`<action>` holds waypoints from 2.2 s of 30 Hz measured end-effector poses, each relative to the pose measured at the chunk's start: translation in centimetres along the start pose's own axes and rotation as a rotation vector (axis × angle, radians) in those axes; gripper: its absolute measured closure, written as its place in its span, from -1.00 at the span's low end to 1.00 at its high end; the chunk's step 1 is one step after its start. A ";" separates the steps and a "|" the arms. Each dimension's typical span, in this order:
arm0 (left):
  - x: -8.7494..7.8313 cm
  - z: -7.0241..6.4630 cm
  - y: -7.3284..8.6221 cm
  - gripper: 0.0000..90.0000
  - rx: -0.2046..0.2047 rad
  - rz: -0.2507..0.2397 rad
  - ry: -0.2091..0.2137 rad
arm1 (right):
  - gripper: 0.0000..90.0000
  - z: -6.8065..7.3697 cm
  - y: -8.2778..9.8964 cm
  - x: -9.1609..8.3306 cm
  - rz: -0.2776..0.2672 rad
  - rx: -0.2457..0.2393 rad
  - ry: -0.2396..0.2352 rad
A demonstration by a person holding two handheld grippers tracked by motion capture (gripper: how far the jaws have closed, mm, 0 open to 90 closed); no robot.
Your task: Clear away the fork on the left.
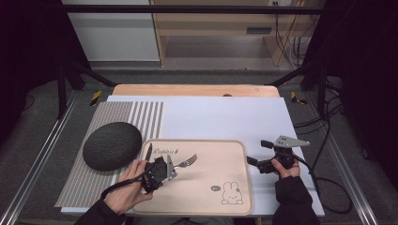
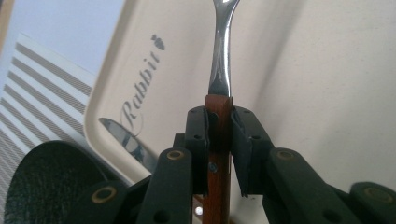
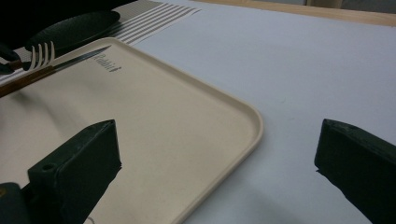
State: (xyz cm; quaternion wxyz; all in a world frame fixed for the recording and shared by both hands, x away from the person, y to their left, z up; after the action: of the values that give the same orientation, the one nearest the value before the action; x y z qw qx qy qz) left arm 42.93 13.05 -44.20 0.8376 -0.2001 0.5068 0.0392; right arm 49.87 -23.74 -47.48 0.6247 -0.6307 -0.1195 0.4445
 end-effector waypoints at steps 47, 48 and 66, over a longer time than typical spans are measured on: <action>2.4 -2.1 -1.4 0.35 -0.165 -0.204 0.279 | -0.99 0.0 -0.1 -0.1 -0.003 -0.001 0.002; 2.5 -2.2 -1.4 0.39 -0.174 -0.208 0.286 | -0.99 0.0 -0.1 -0.1 -0.004 0.000 0.002; 3.8 -2.9 -1.9 1.00 -0.213 -0.241 0.306 | -0.99 0.0 -0.1 -0.1 -0.004 0.001 0.002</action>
State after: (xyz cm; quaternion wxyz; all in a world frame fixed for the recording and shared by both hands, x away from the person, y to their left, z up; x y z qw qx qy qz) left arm 42.85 9.67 -48.11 0.7237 -0.3501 0.5934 -0.0385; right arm 49.83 -23.80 -47.35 0.6260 -0.6306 -0.1202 0.4427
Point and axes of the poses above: each handheld gripper's, and its own axes: x roughly forward along the jaws, y roughly out of its underside, z roughly to its left, the point moved 4 cm from there along x, roughly forward along the jaws
